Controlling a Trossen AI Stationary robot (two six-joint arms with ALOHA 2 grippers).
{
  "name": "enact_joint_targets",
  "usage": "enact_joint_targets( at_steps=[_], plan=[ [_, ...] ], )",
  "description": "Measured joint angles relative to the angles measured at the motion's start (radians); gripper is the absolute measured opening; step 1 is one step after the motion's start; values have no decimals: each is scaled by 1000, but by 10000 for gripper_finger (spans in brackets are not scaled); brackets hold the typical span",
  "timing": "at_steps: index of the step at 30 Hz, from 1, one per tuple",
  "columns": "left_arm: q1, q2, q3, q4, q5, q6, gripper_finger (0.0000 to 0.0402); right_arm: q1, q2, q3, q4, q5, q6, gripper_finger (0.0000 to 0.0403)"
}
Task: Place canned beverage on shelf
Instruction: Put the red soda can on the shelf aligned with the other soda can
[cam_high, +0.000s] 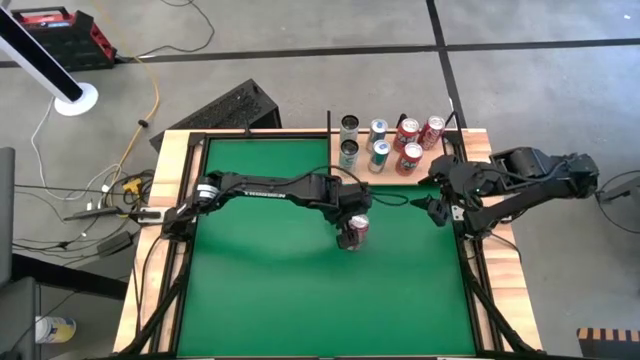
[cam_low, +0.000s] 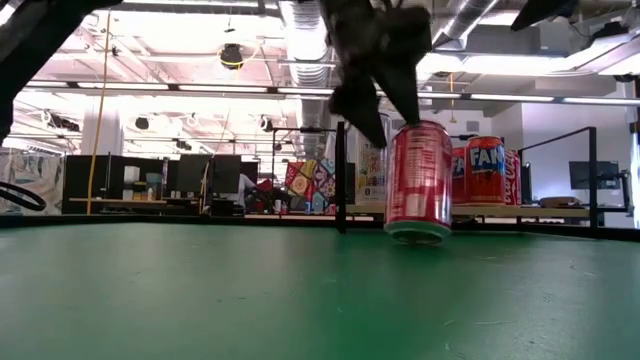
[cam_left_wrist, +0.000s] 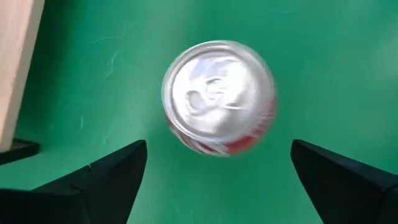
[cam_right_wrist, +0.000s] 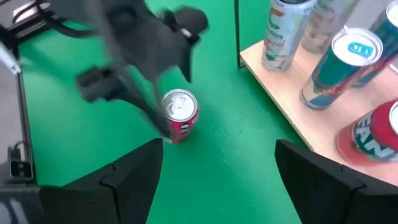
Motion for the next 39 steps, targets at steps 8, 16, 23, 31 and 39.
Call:
enact_joint_targets(
  at_steps=[8, 16, 23, 31, 39],
  plan=[
    [-19, -174, 0, -181, -63, 96, 379, 38, 116, 0, 49, 20, 116, 332],
    [-32, -530, -249, -218, -357, 179, 379, 100, 352, 0, 246, 74, 123, 332],
    [-1, -974, -769, 151, -379, 113, 379, 119, 531, 0, 312, 201, 188, 332],
    [5, -1289, -1159, 447, -329, -88, 380, 123, 675, -1, 393, 264, 395, 332],
    [6, -1369, -1236, 451, -309, -117, 380, 108, 732, 0, 421, 283, 549, 332]
  ],
)
